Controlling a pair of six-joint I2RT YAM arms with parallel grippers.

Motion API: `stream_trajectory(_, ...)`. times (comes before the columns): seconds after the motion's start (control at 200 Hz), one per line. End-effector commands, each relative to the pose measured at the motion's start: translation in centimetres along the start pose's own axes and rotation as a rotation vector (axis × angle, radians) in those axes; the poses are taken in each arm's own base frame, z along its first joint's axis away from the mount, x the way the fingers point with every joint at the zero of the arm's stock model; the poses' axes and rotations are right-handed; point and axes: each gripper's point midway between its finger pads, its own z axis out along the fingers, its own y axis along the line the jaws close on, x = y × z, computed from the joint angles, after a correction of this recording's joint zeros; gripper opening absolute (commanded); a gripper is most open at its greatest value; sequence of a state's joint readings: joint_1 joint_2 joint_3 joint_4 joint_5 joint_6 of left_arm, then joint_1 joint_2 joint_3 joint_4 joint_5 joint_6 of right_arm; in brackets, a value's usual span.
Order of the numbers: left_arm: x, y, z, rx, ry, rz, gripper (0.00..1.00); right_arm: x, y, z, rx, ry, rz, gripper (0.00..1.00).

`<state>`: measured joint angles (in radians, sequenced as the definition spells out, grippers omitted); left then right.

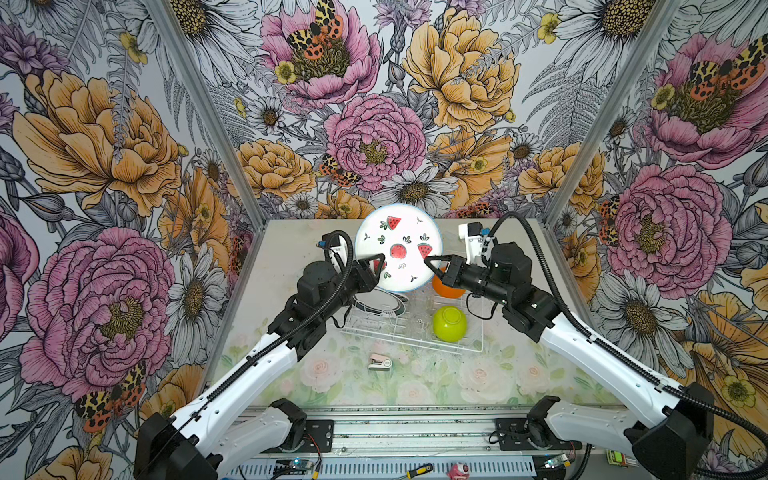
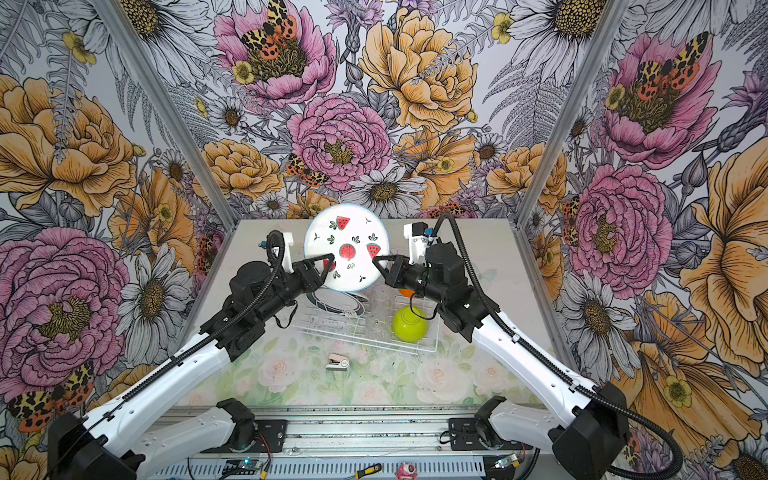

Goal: Unload the mixed dishes from the dish rack
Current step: 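Bring the left gripper to the plate's rim while the right gripper holds it up, then close the left gripper on the watermelon plate rim while the right gripper releases it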

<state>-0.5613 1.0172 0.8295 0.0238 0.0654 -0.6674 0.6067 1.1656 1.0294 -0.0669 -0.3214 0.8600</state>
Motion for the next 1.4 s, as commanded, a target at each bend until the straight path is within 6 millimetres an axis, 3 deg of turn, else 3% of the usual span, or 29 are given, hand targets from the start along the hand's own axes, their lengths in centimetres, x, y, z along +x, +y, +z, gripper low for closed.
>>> stream_trajectory(0.0, -0.3, -1.7, -0.3, 0.08, -0.007, 0.009, 0.44, -2.8, 3.2, -0.4, -0.12, -0.101, -0.038, 0.0)
stream_trajectory(0.2, 0.1, -1.3, 0.1, 0.072, 0.009, -0.011, 0.4, -2.4, 3.2, -0.1, -0.141, -0.083, -0.018, 0.0)
stream_trajectory(0.405, 0.1, -0.8, 0.3, 0.051, 0.007, -0.029, 0.11, -2.2, 2.9, 0.2, -0.146, -0.078, -0.008, 0.04)
stream_trajectory(0.886, 0.9, -1.0, 0.7, 0.085, 0.046, -0.028, 0.0, -1.9, 2.4, 1.0, -0.159, -0.056, 0.011, 0.1)
stream_trajectory(1.156, 1.5, -0.8, 0.8, 0.091, 0.067, -0.03, 0.0, -1.6, 1.6, 1.3, -0.149, -0.052, 0.016, 0.09)
stream_trajectory(1.396, 1.2, 0.4, 0.8, 0.046, 0.051, -0.045, 0.0, -1.7, 1.0, 0.9, -0.135, -0.07, 0.02, 0.44)
